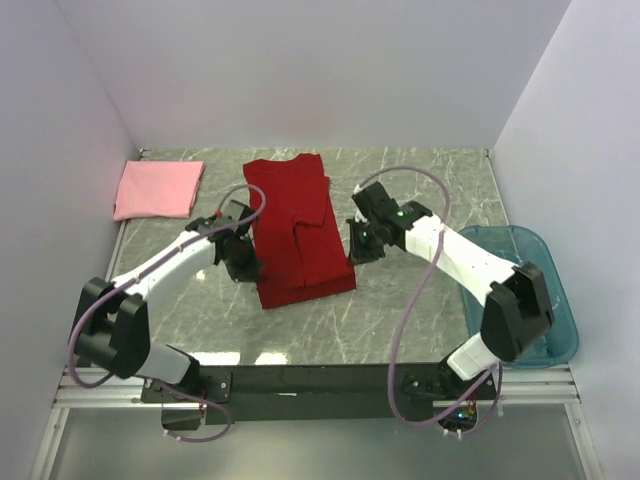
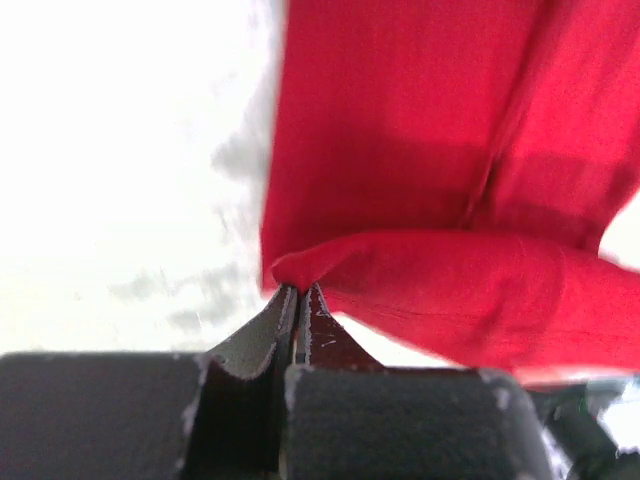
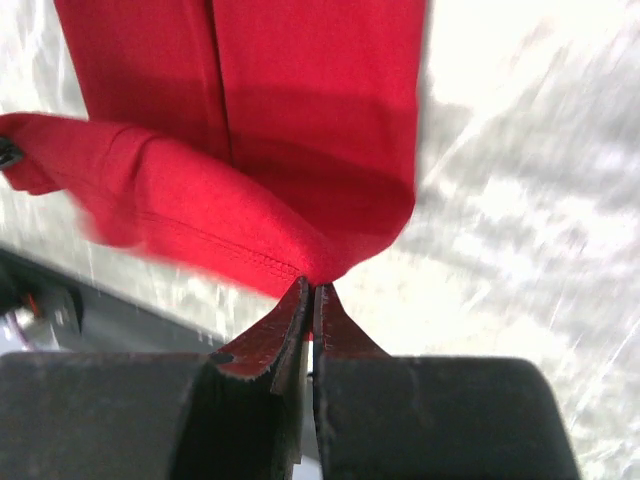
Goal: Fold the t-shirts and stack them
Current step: Fold the tshirt
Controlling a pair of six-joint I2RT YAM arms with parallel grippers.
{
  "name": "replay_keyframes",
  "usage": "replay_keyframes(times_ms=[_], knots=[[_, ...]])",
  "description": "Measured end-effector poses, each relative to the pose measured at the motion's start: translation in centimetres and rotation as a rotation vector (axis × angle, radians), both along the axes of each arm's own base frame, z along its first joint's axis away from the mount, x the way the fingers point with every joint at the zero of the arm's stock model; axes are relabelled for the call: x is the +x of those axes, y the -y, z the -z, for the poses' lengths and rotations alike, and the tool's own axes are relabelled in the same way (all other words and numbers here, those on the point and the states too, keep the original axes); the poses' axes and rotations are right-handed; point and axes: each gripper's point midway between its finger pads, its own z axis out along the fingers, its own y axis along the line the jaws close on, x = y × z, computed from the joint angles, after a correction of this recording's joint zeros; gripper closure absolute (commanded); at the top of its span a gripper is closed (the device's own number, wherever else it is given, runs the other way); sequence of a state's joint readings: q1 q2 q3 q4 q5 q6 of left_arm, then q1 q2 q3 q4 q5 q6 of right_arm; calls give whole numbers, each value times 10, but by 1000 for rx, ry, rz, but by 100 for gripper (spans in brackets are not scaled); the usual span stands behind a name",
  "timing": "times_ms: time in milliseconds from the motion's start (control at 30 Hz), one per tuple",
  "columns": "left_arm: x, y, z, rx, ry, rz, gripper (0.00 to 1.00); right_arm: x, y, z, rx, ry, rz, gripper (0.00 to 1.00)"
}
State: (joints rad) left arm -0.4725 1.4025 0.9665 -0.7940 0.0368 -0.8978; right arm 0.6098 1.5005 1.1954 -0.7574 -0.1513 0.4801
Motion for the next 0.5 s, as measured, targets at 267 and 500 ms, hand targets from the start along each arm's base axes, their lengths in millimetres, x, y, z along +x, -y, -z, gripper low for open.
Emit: replay_keyframes(times_ms=[267,500], knots=[[67,-23,-4,63,132,-37,99,63,-11,3,-17,75,12,100],[98,-31,0,84,186,-34,99,96,-15,13,-20,99,19,100]])
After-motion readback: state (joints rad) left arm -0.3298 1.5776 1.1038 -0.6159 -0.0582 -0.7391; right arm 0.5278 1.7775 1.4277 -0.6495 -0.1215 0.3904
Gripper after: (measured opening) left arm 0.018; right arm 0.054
